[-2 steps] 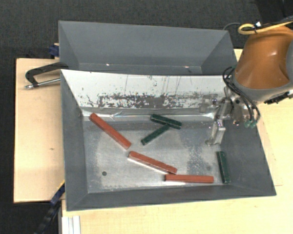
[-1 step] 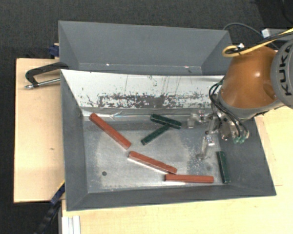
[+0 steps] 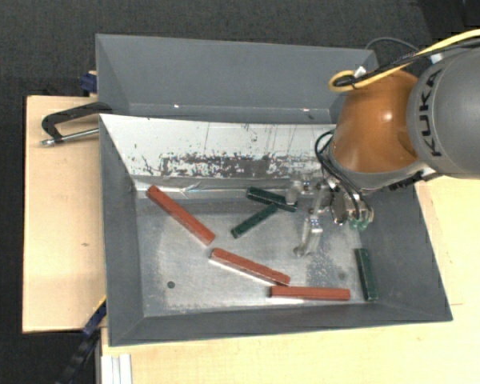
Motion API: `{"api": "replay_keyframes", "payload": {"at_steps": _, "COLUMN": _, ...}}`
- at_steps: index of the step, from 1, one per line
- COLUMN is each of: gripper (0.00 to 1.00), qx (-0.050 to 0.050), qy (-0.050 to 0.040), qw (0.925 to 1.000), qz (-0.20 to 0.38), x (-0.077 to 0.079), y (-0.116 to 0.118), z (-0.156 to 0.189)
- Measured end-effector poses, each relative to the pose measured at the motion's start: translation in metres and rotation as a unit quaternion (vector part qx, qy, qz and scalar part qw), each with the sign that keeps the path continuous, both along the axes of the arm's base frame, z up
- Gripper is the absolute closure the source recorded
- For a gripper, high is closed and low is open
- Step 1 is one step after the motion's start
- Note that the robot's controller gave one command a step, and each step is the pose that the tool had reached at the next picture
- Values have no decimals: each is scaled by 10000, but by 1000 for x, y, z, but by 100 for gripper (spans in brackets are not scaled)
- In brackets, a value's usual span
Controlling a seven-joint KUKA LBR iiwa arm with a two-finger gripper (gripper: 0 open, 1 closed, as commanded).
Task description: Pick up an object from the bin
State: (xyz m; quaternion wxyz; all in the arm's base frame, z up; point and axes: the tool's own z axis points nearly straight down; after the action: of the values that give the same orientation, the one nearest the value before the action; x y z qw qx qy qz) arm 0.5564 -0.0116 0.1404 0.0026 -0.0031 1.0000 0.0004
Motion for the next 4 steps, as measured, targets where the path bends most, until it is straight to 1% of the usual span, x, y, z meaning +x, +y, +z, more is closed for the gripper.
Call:
{"api": "replay_keyframes", "payload": {"at_steps": 1, "gripper": 0, "qx": 4, "qy": 15, "qw": 9999, "qz": -171, "x": -36, "y": 14, "z": -4}}
{"api": "replay_keyframes", "payload": {"at_steps": 2, "gripper": 0, "qx": 5, "qy": -15, "qw": 9994, "qz": -339, "x": 12, "y": 26, "z": -46}}
{"api": "replay_keyframes", "payload": {"at_steps": 3, "gripper": 100, "qx": 14, "qy": -54, "qw": 9946, "qz": -1034, "x": -60, "y": 54, "z": -64}}
{"api": "replay_keyframes", "payload": {"at_steps": 4, "gripper": 100, "qx": 14, "qy": -54, "qw": 9947, "qz": -1031, "x": -60, "y": 54, "z": -64}}
